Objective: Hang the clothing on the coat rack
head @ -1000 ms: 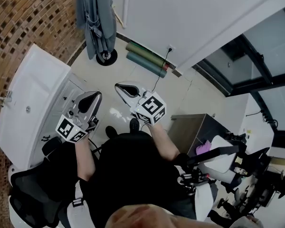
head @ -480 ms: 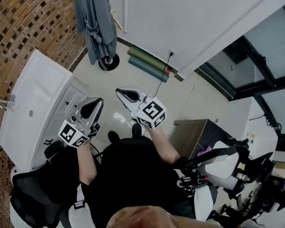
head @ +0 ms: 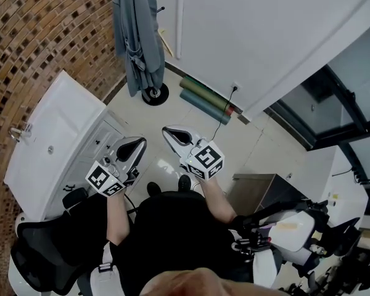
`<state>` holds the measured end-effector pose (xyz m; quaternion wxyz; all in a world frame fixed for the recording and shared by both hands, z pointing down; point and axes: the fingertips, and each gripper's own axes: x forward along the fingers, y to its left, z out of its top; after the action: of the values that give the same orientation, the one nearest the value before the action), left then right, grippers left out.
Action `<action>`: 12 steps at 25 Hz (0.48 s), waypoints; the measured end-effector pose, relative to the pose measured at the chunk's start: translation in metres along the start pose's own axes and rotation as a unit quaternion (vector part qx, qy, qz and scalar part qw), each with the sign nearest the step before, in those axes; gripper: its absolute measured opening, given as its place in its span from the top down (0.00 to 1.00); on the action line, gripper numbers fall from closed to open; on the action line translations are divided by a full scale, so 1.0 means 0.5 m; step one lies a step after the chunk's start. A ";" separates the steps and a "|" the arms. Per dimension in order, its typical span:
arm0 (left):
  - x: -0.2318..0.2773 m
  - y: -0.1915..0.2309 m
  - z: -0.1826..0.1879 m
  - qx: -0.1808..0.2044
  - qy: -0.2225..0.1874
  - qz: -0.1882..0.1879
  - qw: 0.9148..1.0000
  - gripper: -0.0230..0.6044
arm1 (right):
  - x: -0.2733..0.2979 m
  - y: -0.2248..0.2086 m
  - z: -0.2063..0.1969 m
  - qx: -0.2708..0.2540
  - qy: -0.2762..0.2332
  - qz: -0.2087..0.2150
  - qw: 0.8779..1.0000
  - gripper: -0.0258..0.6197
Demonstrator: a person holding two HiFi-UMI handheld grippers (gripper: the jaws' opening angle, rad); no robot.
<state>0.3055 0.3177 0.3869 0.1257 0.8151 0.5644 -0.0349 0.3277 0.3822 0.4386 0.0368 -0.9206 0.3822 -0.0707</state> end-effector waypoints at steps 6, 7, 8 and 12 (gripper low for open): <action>-0.005 0.016 0.004 0.014 -0.002 0.034 0.999 0.96 | 0.035 -0.011 0.007 0.000 0.000 0.029 1.000 0.96; 0.015 0.004 -0.002 0.013 0.000 0.035 0.999 0.96 | 0.018 -0.018 0.009 0.001 0.000 0.035 0.999 0.96; 0.035 -0.008 -0.008 0.011 0.003 0.032 0.999 0.96 | 0.000 -0.025 0.008 0.003 0.000 0.037 0.999 0.96; 0.082 -0.029 -0.012 0.013 0.005 0.017 1.000 0.96 | -0.037 -0.047 0.005 0.000 -0.005 0.031 1.000 0.96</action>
<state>0.3064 0.3612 0.3823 0.1130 0.8261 0.5509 -0.0359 0.3313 0.4119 0.4369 0.0412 -0.9086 0.4105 -0.0655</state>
